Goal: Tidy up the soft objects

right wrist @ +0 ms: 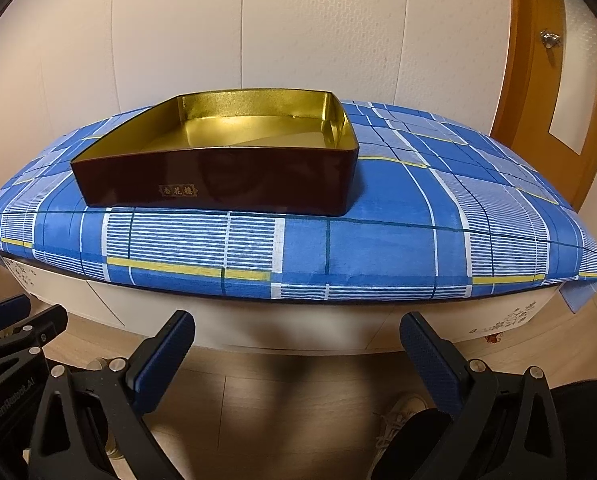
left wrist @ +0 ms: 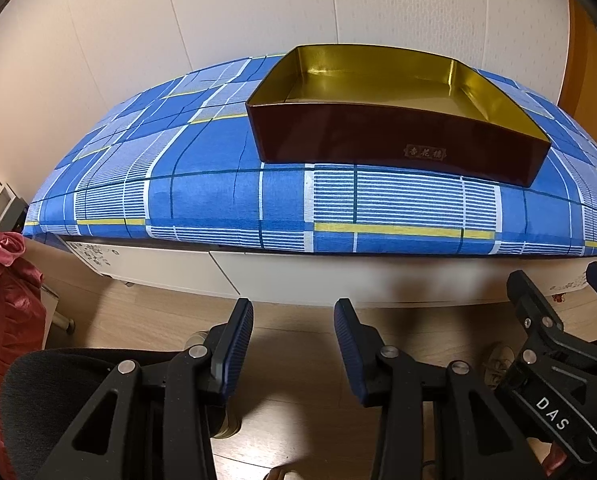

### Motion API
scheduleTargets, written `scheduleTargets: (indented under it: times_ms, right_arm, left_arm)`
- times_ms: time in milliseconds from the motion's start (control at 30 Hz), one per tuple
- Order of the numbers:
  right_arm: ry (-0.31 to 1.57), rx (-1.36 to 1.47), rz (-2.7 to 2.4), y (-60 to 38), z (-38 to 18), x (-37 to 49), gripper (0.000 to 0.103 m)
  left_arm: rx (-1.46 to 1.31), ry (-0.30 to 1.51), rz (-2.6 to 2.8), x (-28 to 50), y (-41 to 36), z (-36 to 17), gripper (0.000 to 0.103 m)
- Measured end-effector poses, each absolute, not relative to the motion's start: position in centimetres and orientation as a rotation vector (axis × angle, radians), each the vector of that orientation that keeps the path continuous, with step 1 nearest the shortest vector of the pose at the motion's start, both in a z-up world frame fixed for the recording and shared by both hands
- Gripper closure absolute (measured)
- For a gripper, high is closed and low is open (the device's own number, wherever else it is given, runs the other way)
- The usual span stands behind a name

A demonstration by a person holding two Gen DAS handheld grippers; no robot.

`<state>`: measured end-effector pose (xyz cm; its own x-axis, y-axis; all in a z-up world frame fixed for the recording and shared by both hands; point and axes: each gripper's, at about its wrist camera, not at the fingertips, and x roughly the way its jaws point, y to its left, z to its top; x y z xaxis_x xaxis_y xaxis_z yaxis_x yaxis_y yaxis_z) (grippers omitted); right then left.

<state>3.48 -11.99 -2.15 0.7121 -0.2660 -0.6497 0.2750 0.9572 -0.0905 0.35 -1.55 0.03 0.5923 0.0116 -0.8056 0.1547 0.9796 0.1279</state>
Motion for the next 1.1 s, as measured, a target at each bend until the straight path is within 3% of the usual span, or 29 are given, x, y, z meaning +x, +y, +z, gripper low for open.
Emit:
scheduleTargets:
  times_ms: [733,1100]
  right_arm:
    - [0.798,-0.004,-0.256,-12.2,-3.0,4.4,0.000]
    - [0.963,-0.261,-0.083,-9.1,-7.3,5.4,0.000]
  left_arm:
    - [0.167,1.004,-0.091,1.2,-0.9,-0.9,0.061]
    - [-0.160,1.223,-0.263,3.3,3.8,-4.3,0.061]
